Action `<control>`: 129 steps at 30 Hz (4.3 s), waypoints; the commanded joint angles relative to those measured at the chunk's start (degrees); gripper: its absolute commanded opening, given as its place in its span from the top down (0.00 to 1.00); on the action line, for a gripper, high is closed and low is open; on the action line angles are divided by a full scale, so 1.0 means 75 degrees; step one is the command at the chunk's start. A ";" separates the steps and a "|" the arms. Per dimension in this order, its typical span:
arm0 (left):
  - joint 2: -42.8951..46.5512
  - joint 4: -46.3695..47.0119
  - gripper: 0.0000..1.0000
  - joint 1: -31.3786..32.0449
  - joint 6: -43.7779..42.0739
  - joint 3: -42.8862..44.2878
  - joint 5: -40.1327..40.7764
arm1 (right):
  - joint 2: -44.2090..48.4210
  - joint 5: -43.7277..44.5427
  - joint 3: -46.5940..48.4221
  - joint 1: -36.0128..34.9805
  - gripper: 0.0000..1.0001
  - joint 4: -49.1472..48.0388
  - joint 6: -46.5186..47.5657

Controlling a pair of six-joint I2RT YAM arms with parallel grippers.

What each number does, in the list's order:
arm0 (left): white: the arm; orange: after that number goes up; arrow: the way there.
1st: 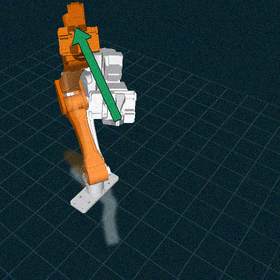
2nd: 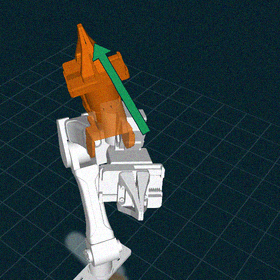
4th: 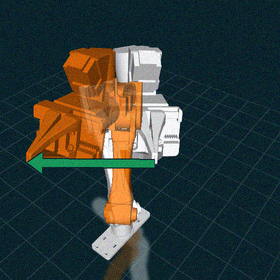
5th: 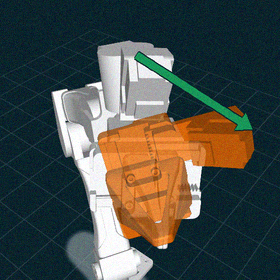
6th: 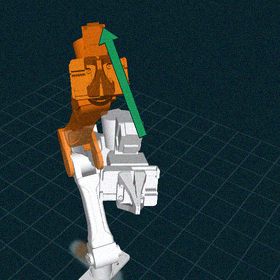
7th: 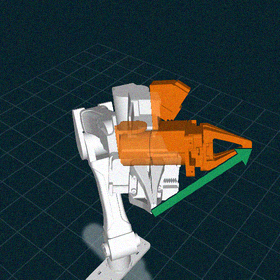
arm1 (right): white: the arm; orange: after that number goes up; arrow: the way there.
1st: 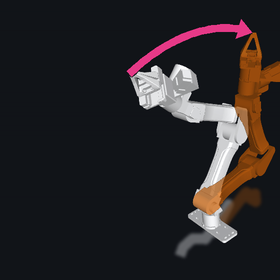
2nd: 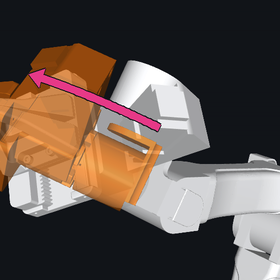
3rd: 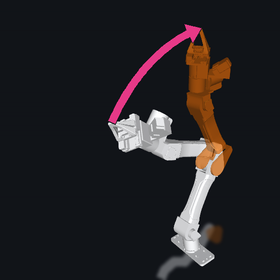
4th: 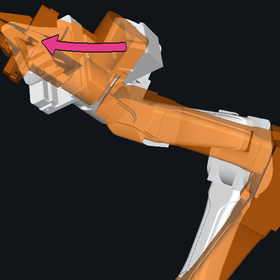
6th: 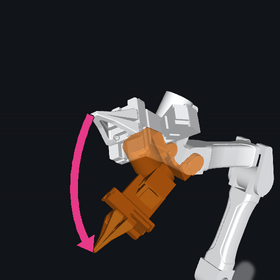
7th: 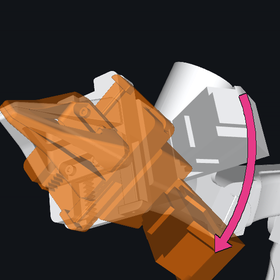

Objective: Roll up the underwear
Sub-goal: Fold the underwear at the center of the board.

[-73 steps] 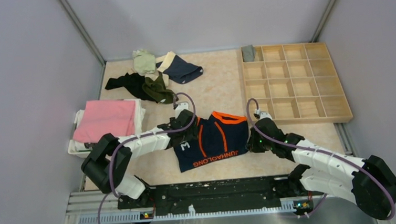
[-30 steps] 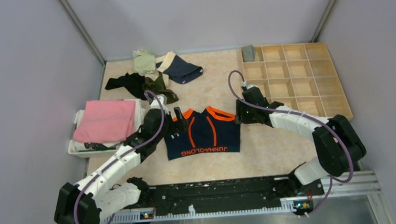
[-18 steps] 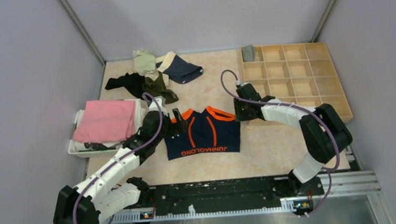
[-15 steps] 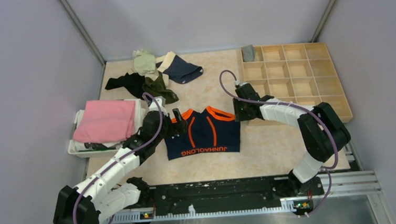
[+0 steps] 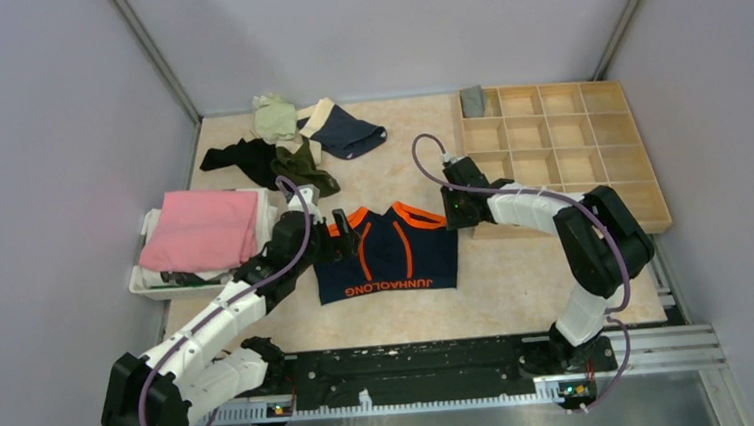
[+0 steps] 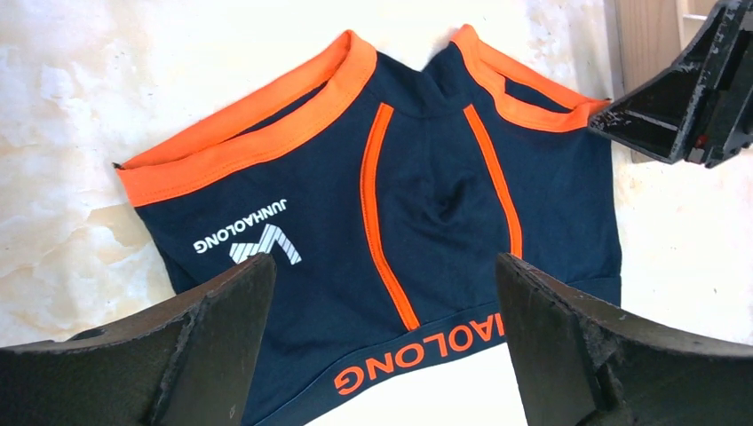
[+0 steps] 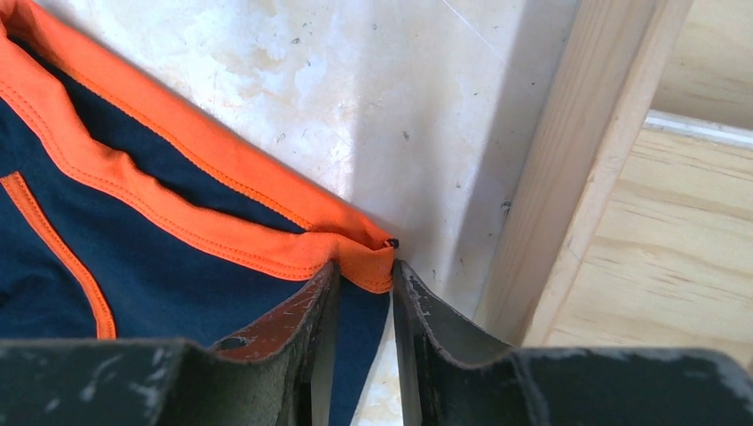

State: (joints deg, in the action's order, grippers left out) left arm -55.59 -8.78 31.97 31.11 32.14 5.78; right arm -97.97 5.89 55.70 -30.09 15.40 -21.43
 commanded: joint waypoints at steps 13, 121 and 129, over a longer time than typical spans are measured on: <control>-0.1086 0.0184 0.01 0.3110 0.0540 0.0755 0.1193 | 0.0011 -0.0630 -0.0341 0.0054 1.00 -0.0225 -0.0176; -0.3156 0.2049 1.00 0.6168 0.1733 0.1747 0.1906 | 0.4048 -0.1522 -0.0014 -0.0336 1.00 0.1875 -0.0528; -0.1767 0.1316 1.00 0.6175 0.2525 0.0665 0.2420 | 0.2910 -0.1760 0.0732 -0.1031 1.00 0.1300 -0.0953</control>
State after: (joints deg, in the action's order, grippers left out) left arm -74.15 3.44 77.93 45.69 40.10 20.60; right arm -73.54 -5.43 56.90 -36.34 29.56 -25.96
